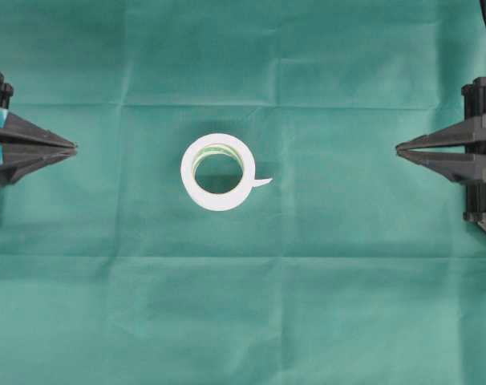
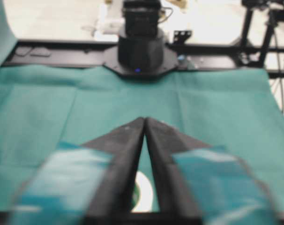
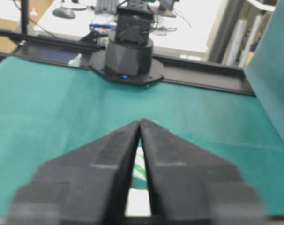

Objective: Peel off the duct tape with your right arm.
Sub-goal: 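Move the left gripper open toward the white tape roll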

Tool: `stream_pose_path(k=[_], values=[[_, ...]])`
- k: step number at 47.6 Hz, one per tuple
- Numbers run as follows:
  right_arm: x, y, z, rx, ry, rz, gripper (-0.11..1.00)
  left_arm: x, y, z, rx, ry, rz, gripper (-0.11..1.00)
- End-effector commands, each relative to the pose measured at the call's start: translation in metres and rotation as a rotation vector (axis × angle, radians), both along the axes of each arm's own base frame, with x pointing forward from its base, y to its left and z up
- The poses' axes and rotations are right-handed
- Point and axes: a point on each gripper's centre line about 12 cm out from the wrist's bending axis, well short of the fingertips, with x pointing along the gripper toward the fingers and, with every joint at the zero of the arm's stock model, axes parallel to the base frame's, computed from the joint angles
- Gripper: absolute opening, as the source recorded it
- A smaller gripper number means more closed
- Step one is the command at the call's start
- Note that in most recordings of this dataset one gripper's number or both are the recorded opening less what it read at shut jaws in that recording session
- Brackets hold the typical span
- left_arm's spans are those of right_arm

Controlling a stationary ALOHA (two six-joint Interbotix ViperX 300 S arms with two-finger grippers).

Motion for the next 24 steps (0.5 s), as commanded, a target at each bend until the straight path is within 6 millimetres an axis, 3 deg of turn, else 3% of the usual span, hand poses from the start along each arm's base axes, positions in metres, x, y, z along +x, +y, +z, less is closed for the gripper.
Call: stream_pose_path(k=[1, 6, 12, 16, 24], values=[[0.0019, 0.0001, 0.0055, 0.0, -0.021, 0.001, 0.03, 0.001, -0.0023, 0.0042, 0.004, -0.025, -0.011, 0.31], [0.0019, 0.0, 0.0064, 0.001, -0.029, 0.0, 0.23, 0.0005, -0.0023, 0.0032, 0.004, -0.023, -0.011, 0.64], [0.0018, 0.0, 0.0069, 0.001, -0.034, 0.0, 0.61, 0.0004, -0.0023, 0.0026, 0.001, -0.021, -0.011, 0.94], [0.0018, -0.0003, 0.0069, 0.001, -0.034, -0.001, 0.79, 0.0011, -0.0023, 0.0033, 0.0, -0.021, -0.011, 1.0], [0.0057, 0.0, 0.0054, 0.0, -0.026, 0.001, 0.78, 0.0074, -0.0018, 0.0064, 0.003, -0.026, -0.007, 1.0]])
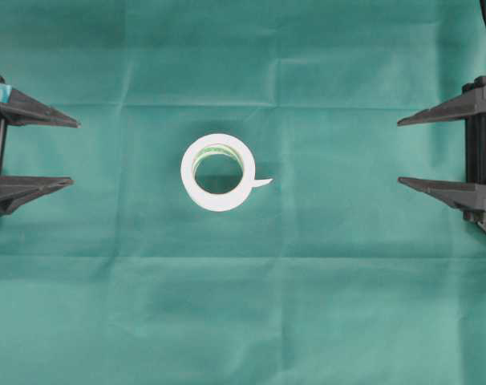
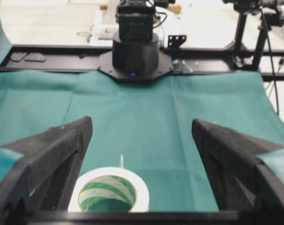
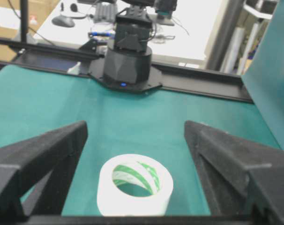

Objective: Peel off the duct tape with your right arm.
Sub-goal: 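Move the left gripper open toward the white tape roll, then lower the open left gripper over the roll's wall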

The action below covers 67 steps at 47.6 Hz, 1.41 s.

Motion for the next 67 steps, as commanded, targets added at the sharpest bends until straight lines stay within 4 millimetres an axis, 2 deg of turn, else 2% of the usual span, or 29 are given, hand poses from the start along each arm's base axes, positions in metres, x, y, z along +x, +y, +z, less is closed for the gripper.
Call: stream_pose_path(k=[1, 14, 29, 40, 52, 67], values=[[0.005, 0.0, 0.004, 0.0, -0.011, 0.0, 0.78, 0.007, 0.0, 0.009, -0.002, -0.023, 0.001, 1.0], [0.015, 0.0, 0.003, -0.001, -0.008, -0.001, 0.78, 0.037, 0.0, 0.012, 0.003, 0.005, 0.007, 1.0], [0.016, 0.0, 0.004, 0.0, -0.014, -0.001, 0.78, 0.085, 0.0, 0.017, 0.006, 0.041, 0.01, 1.0], [0.015, 0.0, 0.003, 0.0, -0.011, -0.001, 0.78, 0.111, 0.003, 0.017, 0.008, 0.044, 0.024, 1.0], [0.016, 0.0, 0.002, 0.0, -0.008, -0.001, 0.78, 0.13, 0.005, 0.015, 0.008, 0.064, 0.03, 0.99], [0.016, 0.0, 0.001, -0.001, -0.002, 0.001, 0.78, 0.133, 0.005, 0.012, 0.004, 0.106, 0.029, 1.0]])
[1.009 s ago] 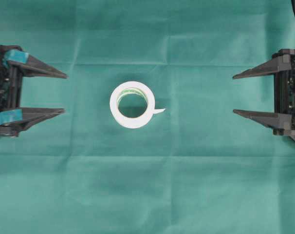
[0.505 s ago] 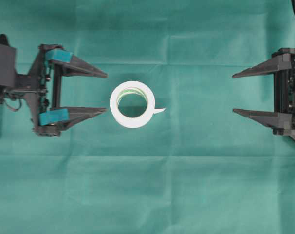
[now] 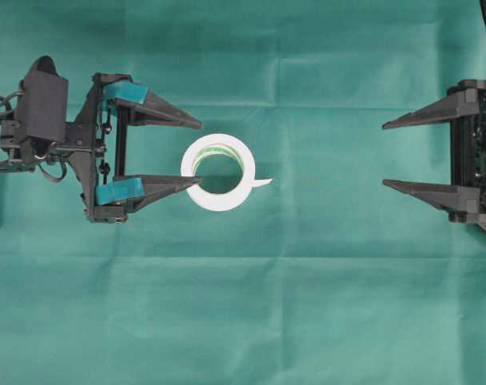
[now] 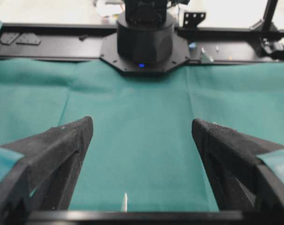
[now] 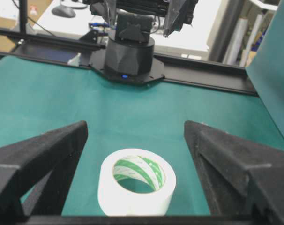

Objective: Peel off the duct tape with your right arm.
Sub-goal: 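Lower the open left gripper over the roll's wall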

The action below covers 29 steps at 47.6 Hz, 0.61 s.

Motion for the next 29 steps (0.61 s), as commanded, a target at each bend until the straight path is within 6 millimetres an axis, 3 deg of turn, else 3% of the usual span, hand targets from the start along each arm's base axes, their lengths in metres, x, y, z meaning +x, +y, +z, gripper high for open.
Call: stream_pose_path(k=[1, 29], values=[[0.003, 0.0, 0.008, -0.002, -0.026, 0.001, 0.78, 0.002, 0.001, 0.013, -0.005, -0.021, 0.002, 1.0], [0.006, 0.0, 0.005, 0.001, -0.011, -0.001, 0.78, 0.02, -0.001, 0.009, -0.006, 0.445, -0.006, 0.99]])
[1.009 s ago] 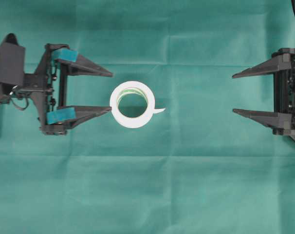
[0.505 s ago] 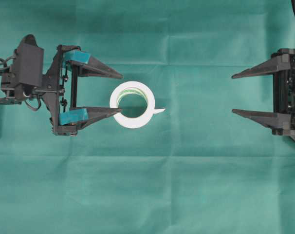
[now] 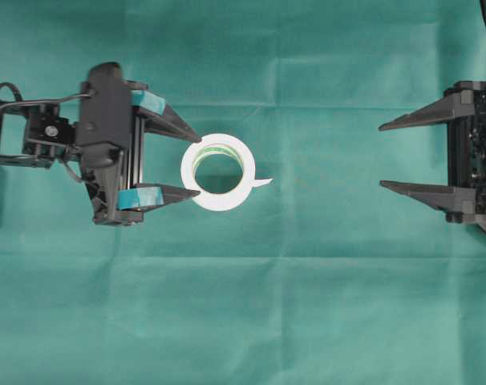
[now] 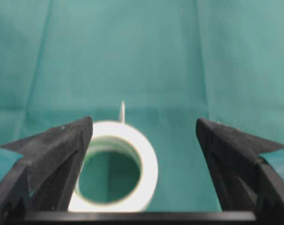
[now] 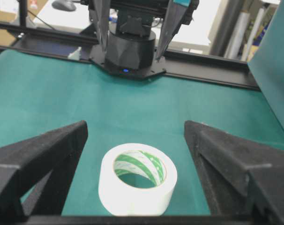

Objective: Peel off the duct tape with your right arm.
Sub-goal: 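Lower the open left gripper over the roll's wall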

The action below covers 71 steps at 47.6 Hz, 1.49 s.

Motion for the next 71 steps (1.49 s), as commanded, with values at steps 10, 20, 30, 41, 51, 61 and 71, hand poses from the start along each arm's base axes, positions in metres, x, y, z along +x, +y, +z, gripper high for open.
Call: stream_pose_path(k=[10, 20, 30, 41, 51, 61, 71], values=[[0.006, 0.0, 0.006, 0.001, -0.018, -0.001, 0.78, 0.013, 0.001, 0.009, 0.004, 0.163, -0.003, 0.99], [0.008, 0.0, 0.006, 0.005, -0.014, -0.001, 0.78, 0.02, 0.0, 0.009, 0.007, 0.232, -0.005, 0.99], [0.008, 0.0, 0.006, 0.003, -0.012, -0.001, 0.78, 0.026, 0.0, -0.003, 0.005, 0.264, -0.005, 0.99], [0.008, 0.0, 0.003, 0.005, -0.006, -0.001, 0.78, 0.039, -0.001, -0.03, 0.003, 0.319, -0.006, 0.99], [0.007, -0.001, 0.003, 0.003, -0.005, -0.003, 0.78, 0.05, -0.001, -0.049, 0.006, 0.365, -0.009, 0.99], [0.007, 0.0, 0.0, 0.002, -0.002, -0.001, 0.78, 0.058, -0.002, -0.065, 0.007, 0.403, -0.011, 0.99], [0.006, 0.0, 0.0, 0.002, -0.006, -0.001, 0.78, 0.067, -0.005, -0.08, 0.007, 0.437, -0.016, 0.99]])
